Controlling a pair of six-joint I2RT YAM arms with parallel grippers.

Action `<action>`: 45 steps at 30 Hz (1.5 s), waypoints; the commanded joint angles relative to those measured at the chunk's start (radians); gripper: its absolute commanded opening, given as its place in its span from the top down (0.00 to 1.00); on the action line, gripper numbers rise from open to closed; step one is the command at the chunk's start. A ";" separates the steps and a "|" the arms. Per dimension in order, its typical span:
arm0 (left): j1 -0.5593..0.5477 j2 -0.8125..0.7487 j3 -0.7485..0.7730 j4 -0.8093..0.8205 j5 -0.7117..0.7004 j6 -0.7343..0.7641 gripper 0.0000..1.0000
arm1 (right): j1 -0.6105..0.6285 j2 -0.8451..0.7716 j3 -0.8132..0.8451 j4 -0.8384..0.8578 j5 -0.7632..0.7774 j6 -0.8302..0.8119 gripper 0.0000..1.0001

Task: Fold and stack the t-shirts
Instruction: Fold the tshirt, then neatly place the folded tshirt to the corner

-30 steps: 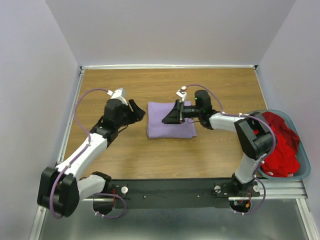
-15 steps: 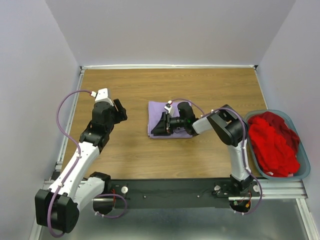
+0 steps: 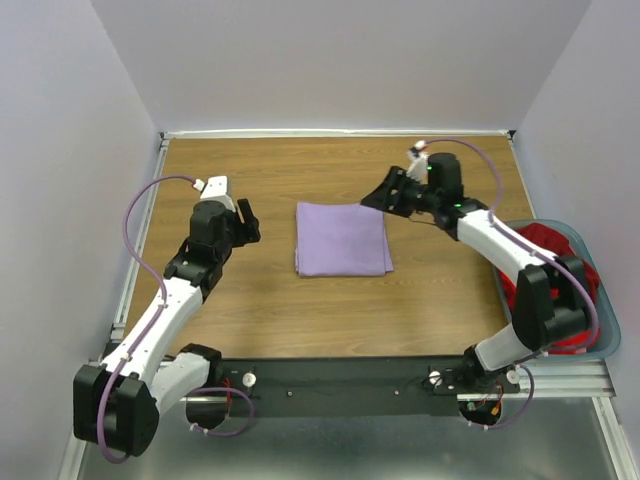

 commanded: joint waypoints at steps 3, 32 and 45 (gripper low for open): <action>-0.133 0.090 0.040 0.016 0.034 0.042 0.26 | -0.128 -0.131 -0.041 -0.468 0.380 -0.247 0.24; -0.858 0.977 0.625 -0.004 -0.215 0.278 0.39 | -0.299 -0.073 -0.126 -0.537 0.285 -0.210 0.01; -0.858 1.107 0.686 -0.043 -0.244 0.297 0.50 | -0.297 -0.084 -0.186 -0.479 0.216 -0.201 0.02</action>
